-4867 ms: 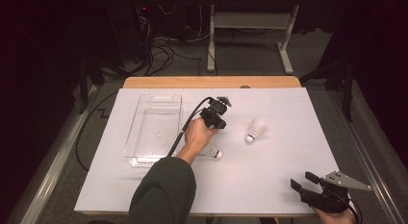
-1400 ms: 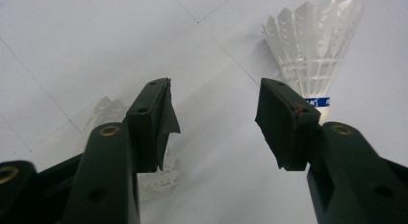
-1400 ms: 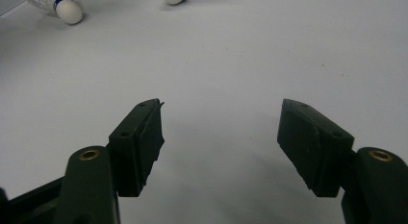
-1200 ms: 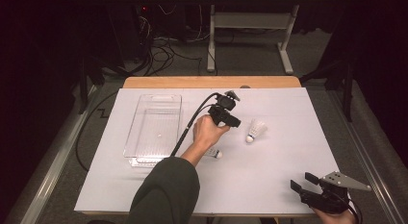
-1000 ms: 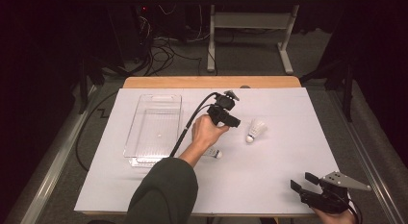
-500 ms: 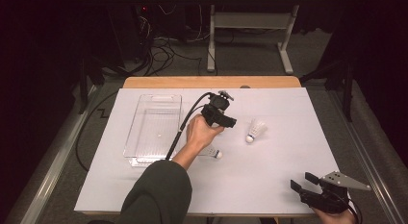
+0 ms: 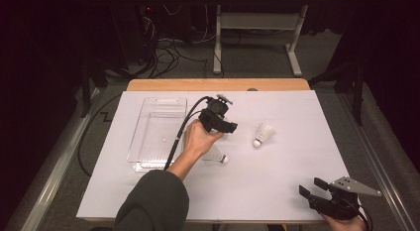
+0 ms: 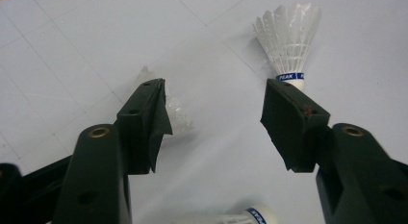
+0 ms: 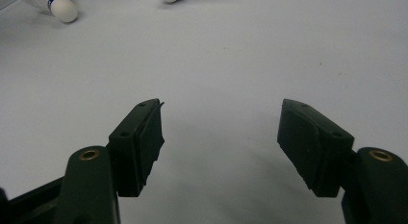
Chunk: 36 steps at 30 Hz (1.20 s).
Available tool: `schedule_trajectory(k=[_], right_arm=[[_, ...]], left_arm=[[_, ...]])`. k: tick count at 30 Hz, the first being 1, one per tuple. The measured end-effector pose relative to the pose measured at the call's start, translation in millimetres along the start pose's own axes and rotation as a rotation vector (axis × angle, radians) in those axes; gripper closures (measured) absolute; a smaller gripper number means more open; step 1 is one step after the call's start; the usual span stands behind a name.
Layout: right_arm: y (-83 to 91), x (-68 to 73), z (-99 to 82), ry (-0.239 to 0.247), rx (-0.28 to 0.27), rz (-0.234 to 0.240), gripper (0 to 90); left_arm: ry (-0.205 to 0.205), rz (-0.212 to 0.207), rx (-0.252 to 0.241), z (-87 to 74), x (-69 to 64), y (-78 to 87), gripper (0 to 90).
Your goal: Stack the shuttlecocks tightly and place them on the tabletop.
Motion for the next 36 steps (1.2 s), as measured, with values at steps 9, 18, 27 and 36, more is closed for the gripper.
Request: schedule_trajectory(k=[9,18,27,36], right_arm=[[-1.0,-0.1,0.6,0.004,0.000,-0.001,33.1],[-2.1,0.6,1.3,0.004,0.002,0.000,33.1],[-2.9,0.8,1.6,0.009,0.005,0.002,33.1],[-3.3,1.0,1.6,0.009,0.007,0.000,33.1]], left_arm=[[0.008,0.002,-0.020,-11.5,4.4,12.9,42.8],[0.017,0.004,-0.046,-22.9,8.3,27.3,42.8],[0.012,0.005,-0.046,-35.6,11.1,34.3,43.4],[0.007,0.000,-0.043,-46.6,8.2,39.1,43.6]])
Point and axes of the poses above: each handheld gripper's, and its own axes: y roughly backward along the jaws, z roughly out of its top, x roughly to its left, the point moved 7 cm from there along -y, roughly forward along the jaws, and after that the axes turned 1 degree about x, right-handed, at the moved point
